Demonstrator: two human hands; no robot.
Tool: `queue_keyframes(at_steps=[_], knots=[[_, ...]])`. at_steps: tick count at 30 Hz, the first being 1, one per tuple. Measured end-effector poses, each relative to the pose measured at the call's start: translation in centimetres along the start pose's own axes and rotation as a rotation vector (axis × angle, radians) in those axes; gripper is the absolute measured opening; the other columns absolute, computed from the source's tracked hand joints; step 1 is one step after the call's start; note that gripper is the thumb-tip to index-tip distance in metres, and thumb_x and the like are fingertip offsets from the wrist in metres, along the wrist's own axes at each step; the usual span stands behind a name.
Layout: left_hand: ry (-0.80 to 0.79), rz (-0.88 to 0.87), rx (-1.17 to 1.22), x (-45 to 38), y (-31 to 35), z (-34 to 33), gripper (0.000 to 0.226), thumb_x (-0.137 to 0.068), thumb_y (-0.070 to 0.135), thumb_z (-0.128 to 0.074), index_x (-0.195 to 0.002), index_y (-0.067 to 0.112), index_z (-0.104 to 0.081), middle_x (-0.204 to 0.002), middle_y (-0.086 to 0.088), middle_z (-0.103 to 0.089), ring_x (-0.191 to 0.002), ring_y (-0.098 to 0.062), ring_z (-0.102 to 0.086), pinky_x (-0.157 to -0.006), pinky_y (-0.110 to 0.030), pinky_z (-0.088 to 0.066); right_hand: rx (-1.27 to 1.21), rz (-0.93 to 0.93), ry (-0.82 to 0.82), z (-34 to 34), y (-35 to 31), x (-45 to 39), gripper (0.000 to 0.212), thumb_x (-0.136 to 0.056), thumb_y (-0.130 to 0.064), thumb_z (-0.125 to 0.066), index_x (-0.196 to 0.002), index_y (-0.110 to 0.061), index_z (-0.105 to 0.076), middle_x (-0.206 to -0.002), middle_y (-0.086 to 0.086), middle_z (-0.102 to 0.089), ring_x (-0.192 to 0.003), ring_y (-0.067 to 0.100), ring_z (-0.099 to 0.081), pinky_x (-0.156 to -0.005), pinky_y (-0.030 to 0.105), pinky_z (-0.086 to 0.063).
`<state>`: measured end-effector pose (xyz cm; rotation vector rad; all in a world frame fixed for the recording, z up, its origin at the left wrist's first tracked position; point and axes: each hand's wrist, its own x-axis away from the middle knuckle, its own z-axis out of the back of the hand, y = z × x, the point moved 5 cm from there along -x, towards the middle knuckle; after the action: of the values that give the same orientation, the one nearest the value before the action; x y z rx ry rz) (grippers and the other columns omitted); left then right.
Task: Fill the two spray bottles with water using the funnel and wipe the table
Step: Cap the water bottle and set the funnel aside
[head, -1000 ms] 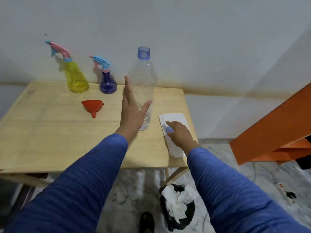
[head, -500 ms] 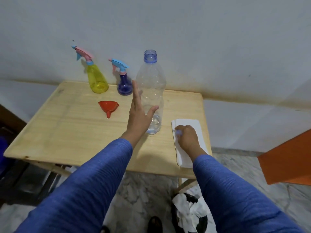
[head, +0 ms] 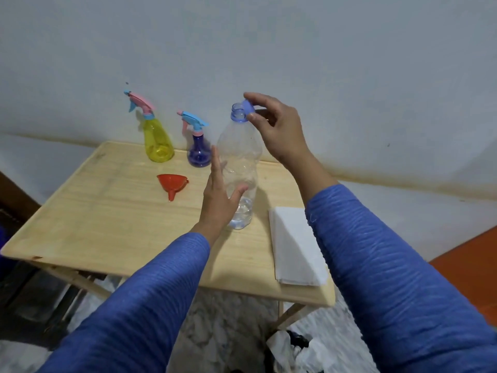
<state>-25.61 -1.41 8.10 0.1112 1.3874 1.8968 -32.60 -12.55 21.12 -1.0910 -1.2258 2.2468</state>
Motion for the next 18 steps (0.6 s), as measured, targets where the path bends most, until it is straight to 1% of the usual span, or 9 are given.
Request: queue_keyframes(at_steps=[4, 8, 10, 11, 13, 15, 16, 17, 18], knots=[[-0.018, 0.021, -0.001, -0.1, -0.5, -0.1, 0.106, -0.082, 0.024, -0.071, -0.136, 0.054, 0.016, -0.147, -0.004, -0.036, -0.134, -0.017, -0.037, -0.102, -0.025, -0.031, 0.233, 0.055, -0.178, 0.2, -1.7, -1.1, 0.035, -0.090, -0.006, -0.056, -0.121, -0.019, -0.062, -0.123, -0.001, -0.062, -0.096, 0.013, -0.061, -0.087, 0.015, -0.047], [-0.030, 0.024, -0.015, -0.2, -0.5, -0.2, 0.107, -0.081, 0.022, -0.071, -0.136, 0.052, 0.017, -0.148, -0.004, -0.036, -0.134, -0.017, -0.036, -0.103, -0.026, -0.031, 0.448, 0.112, -0.402, 0.1, -3.6, -2.2, 0.035, -0.090, -0.005, -0.056, -0.120, -0.022, -0.063, -0.126, -0.004, -0.060, -0.098, 0.014, -0.059, -0.089, 0.018, -0.044], [-0.030, 0.027, -0.022, -0.2, -0.4, -0.1, 0.107, -0.081, 0.021, -0.071, -0.136, 0.051, 0.016, -0.148, -0.004, -0.036, -0.134, -0.017, -0.037, -0.101, -0.025, -0.031, 0.506, 0.100, -0.454, -0.2, -4.1, -2.7, 0.034, -0.090, -0.007, -0.057, -0.120, -0.022, -0.063, -0.123, -0.003, -0.061, -0.098, 0.012, -0.057, -0.088, 0.017, -0.042], [-0.029, 0.030, -0.022, -0.1, -0.4, -0.1, 0.107, -0.081, 0.021, -0.071, -0.137, 0.051, 0.016, -0.148, -0.004, -0.035, -0.134, -0.017, -0.037, -0.101, -0.024, -0.031, 0.540, 0.093, -0.454, -0.3, -4.2, -2.8, 0.033, -0.090, -0.010, -0.058, -0.120, -0.022, -0.063, -0.118, -0.002, -0.059, -0.096, 0.011, -0.055, -0.087, 0.017, -0.041], [-0.026, 0.032, -0.016, -0.1, -0.4, 0.0, 0.106, -0.082, 0.020, -0.070, -0.138, 0.049, 0.015, -0.149, -0.004, -0.034, -0.134, -0.017, -0.037, -0.100, -0.023, -0.032, 0.597, 0.091, -0.407, -0.6, -4.3, -2.9, 0.032, -0.088, -0.019, -0.062, -0.119, -0.020, -0.063, -0.105, 0.000, -0.051, -0.092, 0.012, -0.051, -0.084, 0.020, -0.040], [-0.023, 0.031, -0.007, -0.1, -0.3, 0.1, 0.106, -0.082, 0.019, -0.070, -0.139, 0.047, 0.014, -0.150, -0.004, -0.032, -0.135, -0.017, -0.036, -0.100, -0.024, -0.032, 0.577, 0.077, -0.330, -0.7, -4.1, -2.7, 0.032, -0.085, -0.026, -0.066, -0.115, -0.015, -0.064, -0.097, -0.001, -0.047, -0.087, 0.011, -0.049, -0.076, 0.016, -0.041], [-0.027, 0.030, -0.003, -0.2, -0.3, 0.1, 0.106, -0.082, 0.018, -0.070, -0.138, 0.047, 0.014, -0.150, -0.004, -0.031, -0.135, -0.017, -0.036, -0.101, -0.024, -0.032, 0.542, 0.056, -0.301, -0.7, -4.0, -2.6, 0.033, -0.085, -0.027, -0.066, -0.115, -0.013, -0.064, -0.096, -0.003, -0.047, -0.087, 0.010, -0.049, -0.073, 0.013, -0.040], [-0.031, 0.029, -0.001, -0.2, -0.3, 0.1, 0.106, -0.081, 0.017, -0.071, -0.138, 0.048, 0.014, -0.150, -0.004, -0.032, -0.135, -0.017, -0.036, -0.103, -0.025, -0.033, 0.473, 0.016, -0.297, -0.7, -3.6, -2.5, 0.034, -0.086, -0.027, -0.065, -0.117, -0.012, -0.063, -0.097, -0.004, -0.050, -0.089, 0.009, -0.051, -0.074, 0.012, -0.041], [-0.033, 0.029, 0.000, -0.2, -0.3, 0.1, 0.107, -0.081, 0.017, -0.071, -0.137, 0.048, 0.014, -0.149, -0.003, -0.033, -0.134, -0.016, -0.036, -0.103, -0.026, -0.033, 0.366, -0.043, -0.317, -0.6, -3.2, -2.3, 0.036, -0.088, -0.026, -0.063, -0.121, -0.012, -0.061, -0.103, -0.004, -0.055, -0.093, 0.009, -0.052, -0.080, 0.014, -0.042]])
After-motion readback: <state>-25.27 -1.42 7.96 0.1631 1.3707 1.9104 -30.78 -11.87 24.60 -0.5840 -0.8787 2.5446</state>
